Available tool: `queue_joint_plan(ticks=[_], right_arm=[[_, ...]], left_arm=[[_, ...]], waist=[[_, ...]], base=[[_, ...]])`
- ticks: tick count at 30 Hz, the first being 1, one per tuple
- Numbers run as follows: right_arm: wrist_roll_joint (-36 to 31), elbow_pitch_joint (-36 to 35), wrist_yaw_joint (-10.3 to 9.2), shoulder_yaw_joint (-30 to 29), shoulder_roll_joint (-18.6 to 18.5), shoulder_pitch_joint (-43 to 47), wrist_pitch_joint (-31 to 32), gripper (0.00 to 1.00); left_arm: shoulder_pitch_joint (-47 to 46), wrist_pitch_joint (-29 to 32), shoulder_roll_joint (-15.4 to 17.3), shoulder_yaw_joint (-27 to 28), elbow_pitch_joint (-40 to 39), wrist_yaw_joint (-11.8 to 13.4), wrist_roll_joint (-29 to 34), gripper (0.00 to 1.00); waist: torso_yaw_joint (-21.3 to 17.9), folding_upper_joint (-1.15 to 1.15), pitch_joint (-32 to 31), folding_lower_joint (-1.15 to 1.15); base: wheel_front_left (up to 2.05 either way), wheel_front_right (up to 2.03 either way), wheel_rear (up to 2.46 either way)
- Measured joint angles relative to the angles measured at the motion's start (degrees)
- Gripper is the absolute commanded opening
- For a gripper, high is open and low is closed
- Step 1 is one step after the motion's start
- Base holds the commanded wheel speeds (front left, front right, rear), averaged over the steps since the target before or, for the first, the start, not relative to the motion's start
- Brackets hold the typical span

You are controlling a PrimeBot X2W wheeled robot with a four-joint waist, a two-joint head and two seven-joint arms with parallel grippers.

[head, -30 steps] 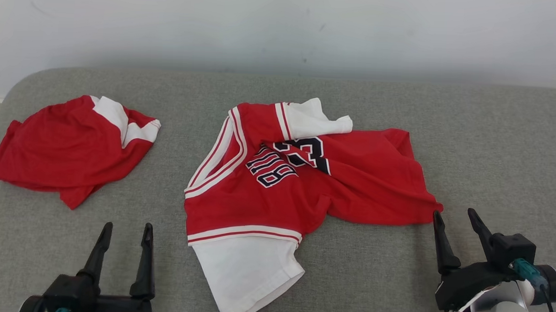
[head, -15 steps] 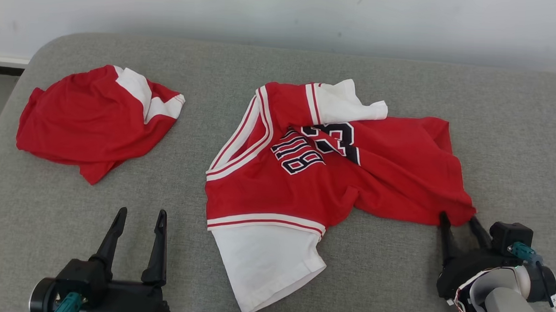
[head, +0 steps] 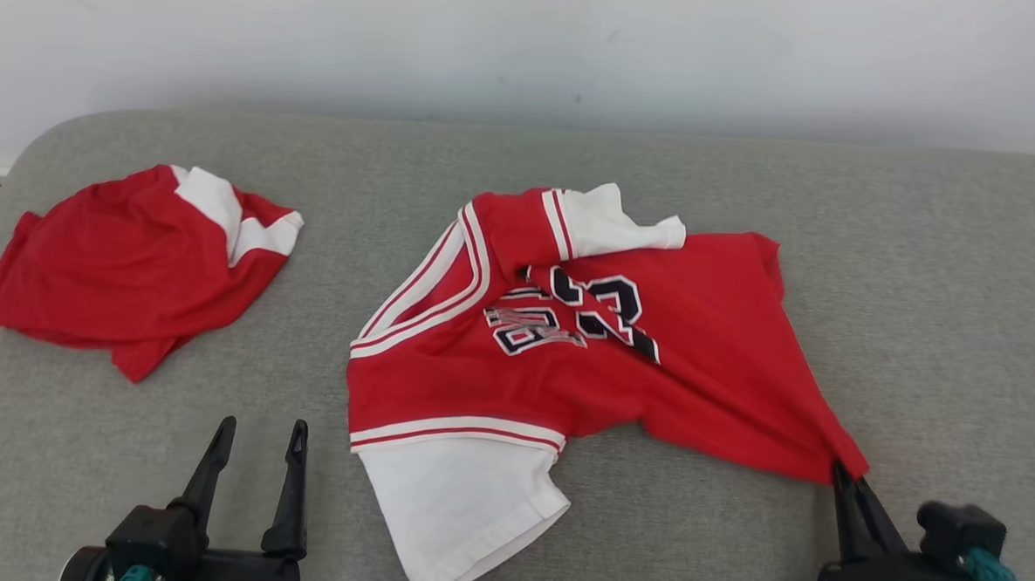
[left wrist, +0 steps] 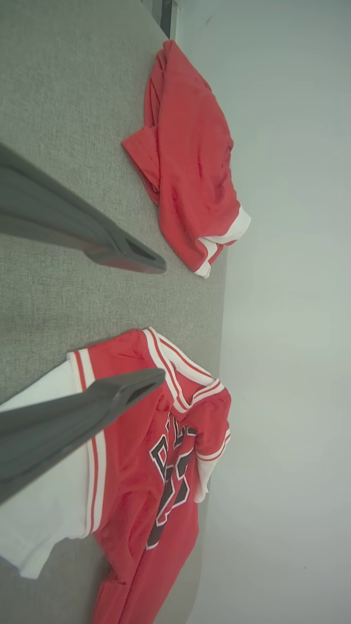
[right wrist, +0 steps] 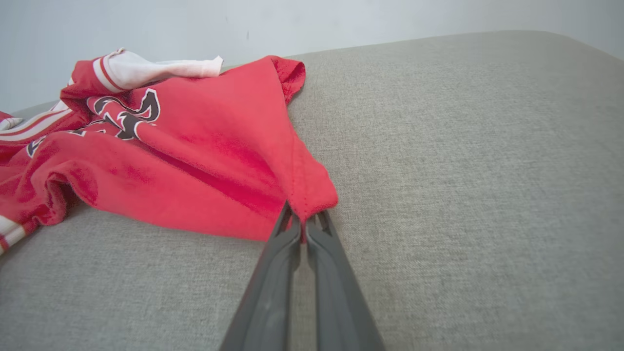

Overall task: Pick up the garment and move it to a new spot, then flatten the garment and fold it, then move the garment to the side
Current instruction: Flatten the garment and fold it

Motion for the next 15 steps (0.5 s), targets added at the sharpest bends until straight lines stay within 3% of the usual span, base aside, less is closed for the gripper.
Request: queue_joint_plan(ticks=[4, 6, 7, 15], right_arm=[[1.08, -5.64, 0.00, -1.01, 0.15, 5.69, 1.09, 0.00], [1.86, -8.16, 0.00, -1.68, 0.63, 7.49, 1.49, 0.58], [1.54, -8.89, 0.00, -1.96, 0.62, 8.11, 1.90, 1.00], [-3.24, -16.39, 0.00, -5.34, 1.47, 10.07, 1.23, 1.00]], left_arm=[[0.14, 0.00, -0.14, 0.00, 0.15, -0.08, 0.02, 1.00], [0.22, 0.00, -0.15, 0.36, 0.21, -0.12, 0.02, 1.00], [0.24, 0.00, -0.16, 0.34, 0.24, -0.14, 0.03, 1.00], [1.41, 0.00, -0.32, 0.94, -0.01, -0.37, 0.60, 1.00]], waist=[[-1.85, 0.00, -0.66, 0.00], [-2.72, 0.00, -0.89, 0.00], [-3.14, 0.00, -0.99, 0.00], [-4.86, 0.00, -2.40, 0.00]], base=[[0.00, 0.00, 0.00], [0.00, 0.00, 0.00], [0.00, 0.00, 0.00], [0.00, 0.00, 0.00]])
